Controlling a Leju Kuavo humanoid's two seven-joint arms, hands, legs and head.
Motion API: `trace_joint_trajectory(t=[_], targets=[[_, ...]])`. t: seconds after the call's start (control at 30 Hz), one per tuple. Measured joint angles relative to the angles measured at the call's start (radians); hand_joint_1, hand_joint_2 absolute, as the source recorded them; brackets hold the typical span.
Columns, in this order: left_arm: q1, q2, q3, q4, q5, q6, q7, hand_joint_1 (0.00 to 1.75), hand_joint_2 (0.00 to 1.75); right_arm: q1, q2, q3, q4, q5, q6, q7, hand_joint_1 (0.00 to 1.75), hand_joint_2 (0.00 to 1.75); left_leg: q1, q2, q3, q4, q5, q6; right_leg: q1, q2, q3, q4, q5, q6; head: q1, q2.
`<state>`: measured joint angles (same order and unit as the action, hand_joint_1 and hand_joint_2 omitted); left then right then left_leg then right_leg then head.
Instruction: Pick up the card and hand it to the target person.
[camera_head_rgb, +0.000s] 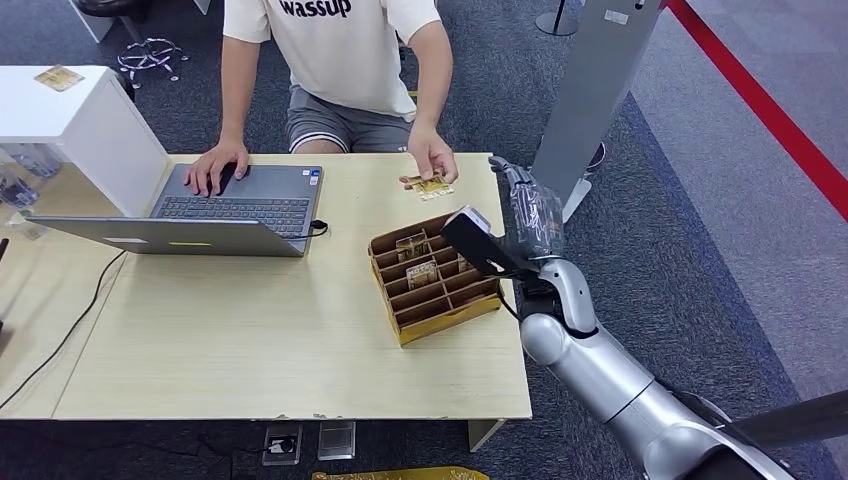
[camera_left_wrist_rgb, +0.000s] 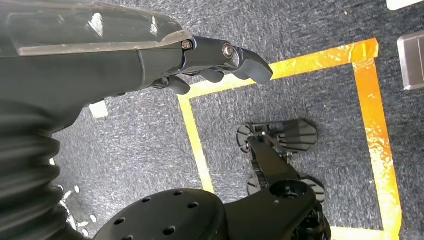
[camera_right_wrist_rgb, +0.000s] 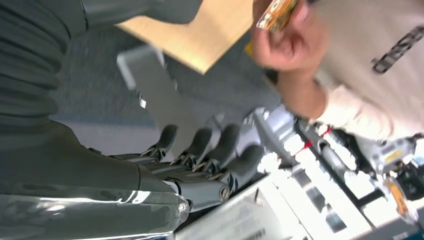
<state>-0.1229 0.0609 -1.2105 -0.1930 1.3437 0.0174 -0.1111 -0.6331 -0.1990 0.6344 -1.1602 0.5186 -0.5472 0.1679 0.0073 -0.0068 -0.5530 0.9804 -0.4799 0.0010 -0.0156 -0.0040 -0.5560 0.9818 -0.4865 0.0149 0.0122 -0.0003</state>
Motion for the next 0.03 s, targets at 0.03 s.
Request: trace_joint_trajectory(t=[0.03], targets=[[0.001,0.0,0.0,0.0,0.002,0.002,0.0,0.0,0.0,0.003,0.002,-0.001,-0.002,-0.037,0.005,-0.018,0.0,1.75,0.0,0.0,0.0,0.0,0.0,0.0,0.0,0.0,0.0,0.0,0.0,0.0,0.0,0.0]])
